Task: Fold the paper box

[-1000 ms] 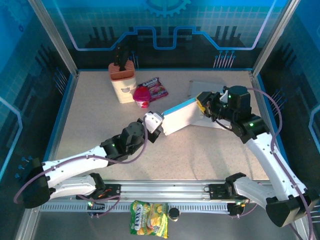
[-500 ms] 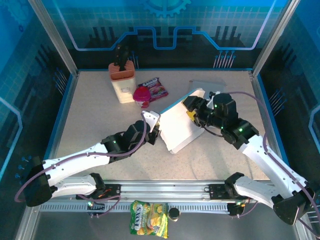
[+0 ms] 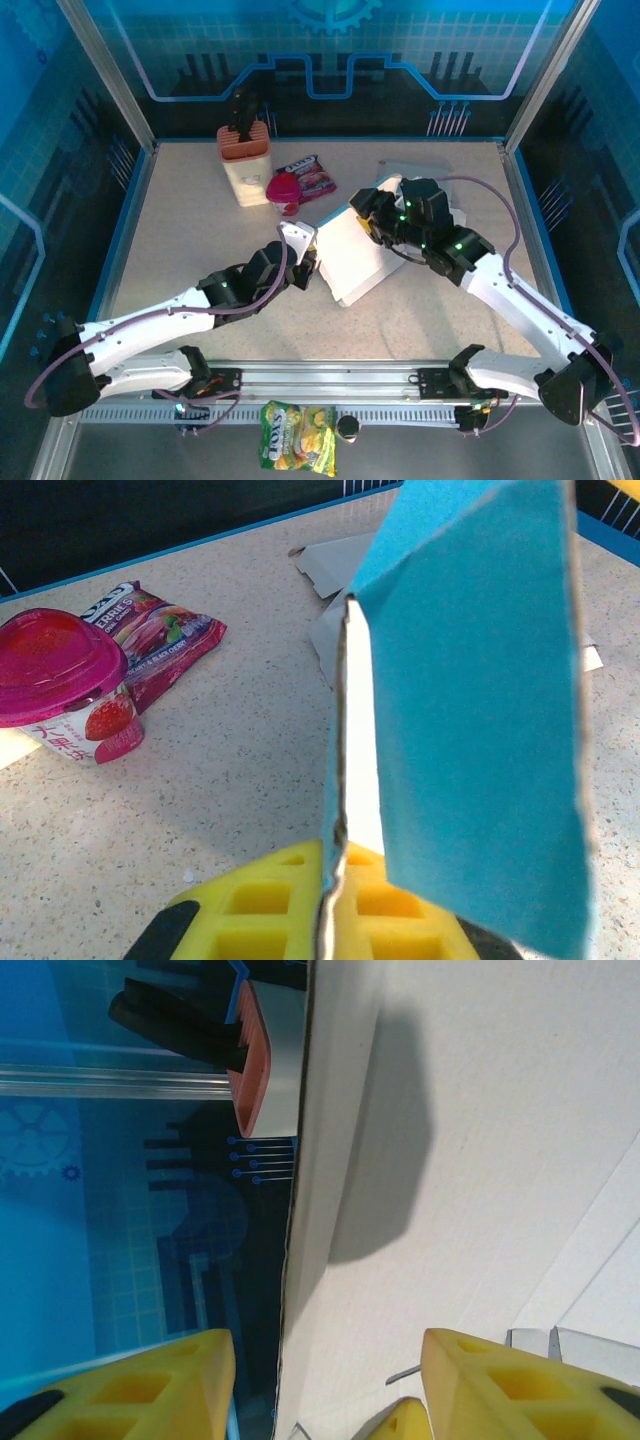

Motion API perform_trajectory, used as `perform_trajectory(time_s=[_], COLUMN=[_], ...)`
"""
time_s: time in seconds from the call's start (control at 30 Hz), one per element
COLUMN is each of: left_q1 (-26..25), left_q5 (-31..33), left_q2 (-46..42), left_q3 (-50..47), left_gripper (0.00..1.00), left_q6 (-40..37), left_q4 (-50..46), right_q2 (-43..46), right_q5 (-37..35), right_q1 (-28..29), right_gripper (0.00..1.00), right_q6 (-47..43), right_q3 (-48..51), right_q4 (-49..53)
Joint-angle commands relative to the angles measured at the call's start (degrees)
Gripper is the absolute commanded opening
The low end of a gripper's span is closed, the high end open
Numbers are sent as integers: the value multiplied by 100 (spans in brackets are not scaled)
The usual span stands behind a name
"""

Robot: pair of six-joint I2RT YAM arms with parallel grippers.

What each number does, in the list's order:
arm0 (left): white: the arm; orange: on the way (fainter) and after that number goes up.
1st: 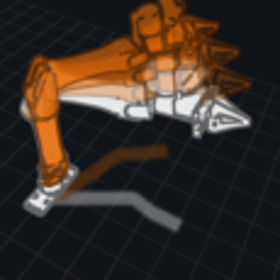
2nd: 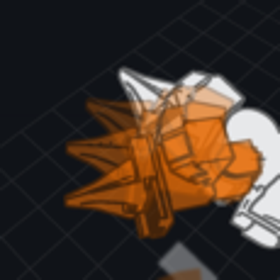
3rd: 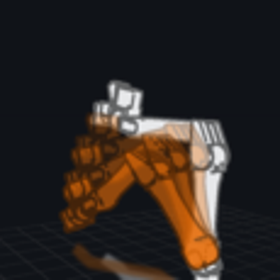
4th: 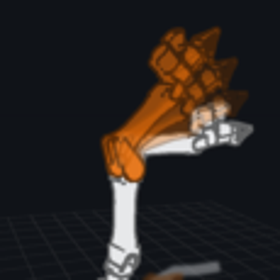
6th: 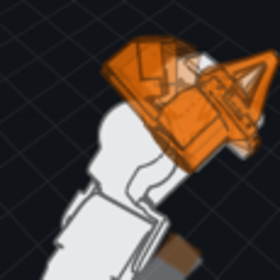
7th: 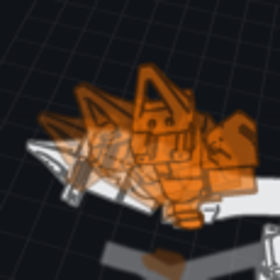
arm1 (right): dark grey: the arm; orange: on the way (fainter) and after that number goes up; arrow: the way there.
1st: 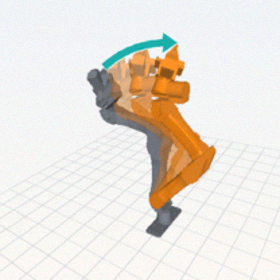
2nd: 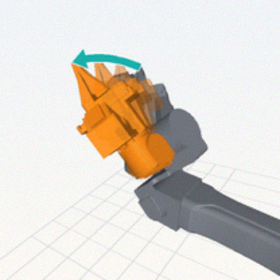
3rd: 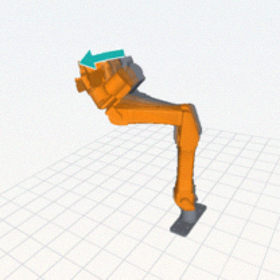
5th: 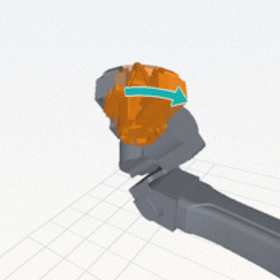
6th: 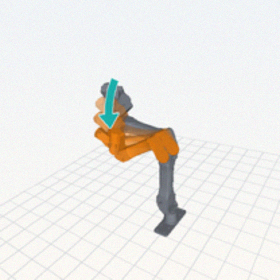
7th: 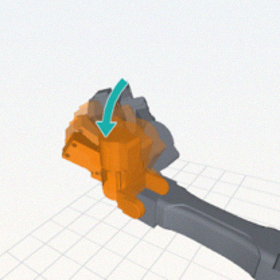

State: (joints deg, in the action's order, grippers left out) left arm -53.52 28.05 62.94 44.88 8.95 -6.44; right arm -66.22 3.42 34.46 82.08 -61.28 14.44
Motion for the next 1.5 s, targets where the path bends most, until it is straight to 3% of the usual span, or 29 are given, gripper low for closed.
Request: perform_trajectory(time_s=[0.0,0.37,0.7,0.8,0.83,0.87,0.9,1.0,1.13,1.47], left_q1=[-30,-30,-36,-28,-28,-21,-20,35,105,411], left_q5=[10,27,-24,-4,1,6,19,102,172,564], left_q2=[-153,-211,-258,-310,-332,-377,-423,-679,-1173,-1678], left_q3=[136,41,-9,-32,-40,-41,-48,-79,-247,-420], left_gripper=[0,0,0,0,11,31,44,64,75,71], left_q6=[-13,-82,-86,-61,-38,-6,36,307,726,1694], left_q4=[-51,-14,6,-58,-92,-132,-185,-440,-716,-1834], right_q2=[-126,-382,-301,-172,-102,-11,67,346,332,-196], right_q5=[-78,-41,-152,-330,-429,-568,-715,-1396,-1827,-2366], right_q1=[61,44,44,91,127,178,241,554,739,1205], right_gripper=[48,21,1,0,0,0,0,0,0,0], right_q6=[79,277,491,606,675,772,866,1212,1612,2077], right_q3=[-248,-127,210,356,428,518,611,918,1441,1838], right_q4=[-244,-520,-859,-876,-889,-869,-829,-769,-1385,-2210])
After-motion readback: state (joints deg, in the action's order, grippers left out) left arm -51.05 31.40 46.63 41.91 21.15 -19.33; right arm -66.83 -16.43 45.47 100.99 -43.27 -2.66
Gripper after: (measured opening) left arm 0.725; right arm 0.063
